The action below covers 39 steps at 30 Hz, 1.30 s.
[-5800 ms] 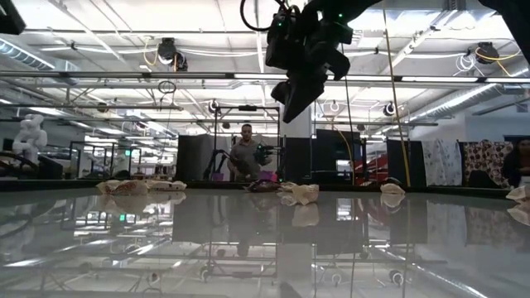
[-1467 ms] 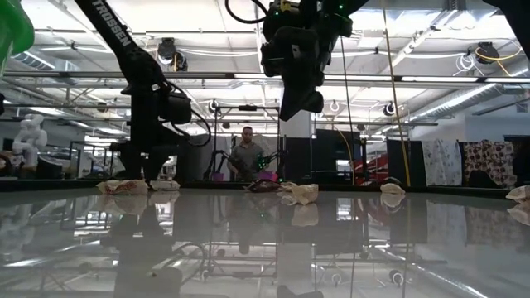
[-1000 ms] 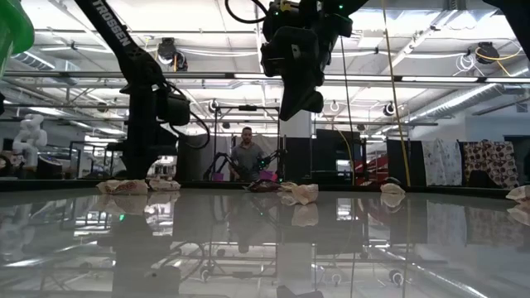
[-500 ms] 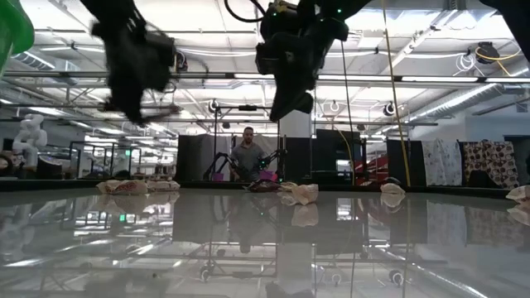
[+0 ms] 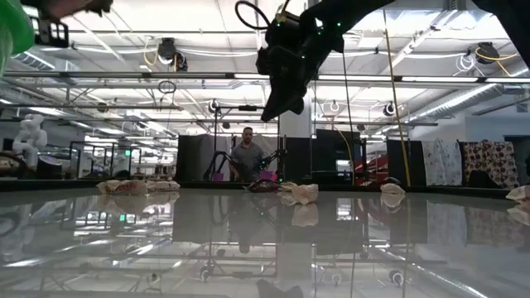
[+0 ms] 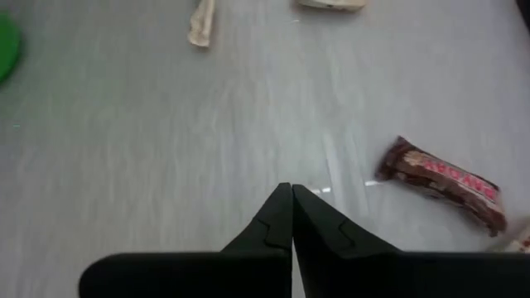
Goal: Sort candy by brand, put in halloween buckets
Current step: Put the brown chocolate bar into the green bucket
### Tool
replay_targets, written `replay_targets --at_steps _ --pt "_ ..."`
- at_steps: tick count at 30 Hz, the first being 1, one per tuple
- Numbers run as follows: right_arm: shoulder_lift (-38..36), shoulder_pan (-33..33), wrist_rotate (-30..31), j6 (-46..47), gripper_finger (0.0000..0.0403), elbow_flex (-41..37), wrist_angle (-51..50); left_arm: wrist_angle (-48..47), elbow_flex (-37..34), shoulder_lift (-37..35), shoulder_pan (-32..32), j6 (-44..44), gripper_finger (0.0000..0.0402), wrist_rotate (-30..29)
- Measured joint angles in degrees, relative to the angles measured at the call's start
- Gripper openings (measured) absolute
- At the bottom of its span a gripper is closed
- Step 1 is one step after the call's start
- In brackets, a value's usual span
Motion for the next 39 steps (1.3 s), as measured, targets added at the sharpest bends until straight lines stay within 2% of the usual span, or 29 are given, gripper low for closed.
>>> replay_targets --at_steps 3,7,11,15,22,30,39 --pt "0.00 -0.97 0.03 -0.79 0.0000 0.00 -0.07 7.28 0.00 0.92 -9.04 -8.51 0.0000 -2.56" --pt "0.00 -2.01 0.02 -0.66 0.0000 0.00 -0.05 17.06 0.00 6.25 -20.28 -10.19 0.0000 -3.89" --pt "0.00 -2.35 0.02 -0.64 0.0000 0.00 -0.48 15.75 0.00 12.20 -28.93 -8.46 0.0000 -0.94" --pt "0.00 -2.31 0.01 -0.80 0.0000 -0.02 -0.51 13.23 -0.02 17.43 -34.45 -3.95 0.0000 -1.12" --pt "0.00 -2.16 0.01 -0.36 0.0000 -0.02 -0.61 13.98 -0.02 23.74 -37.37 -0.82 0.0003 0.11" --pt "0.00 -1.47 0.00 0.83 0.0000 -0.05 -3.11 14.04 -0.02 25.52 -37.60 1.73 0.0009 1.49" --pt "0.00 -1.35 0.03 0.70 0.0000 -0.07 -6.44 13.78 -0.02 25.60 -37.60 1.76 0.0011 -2.48"
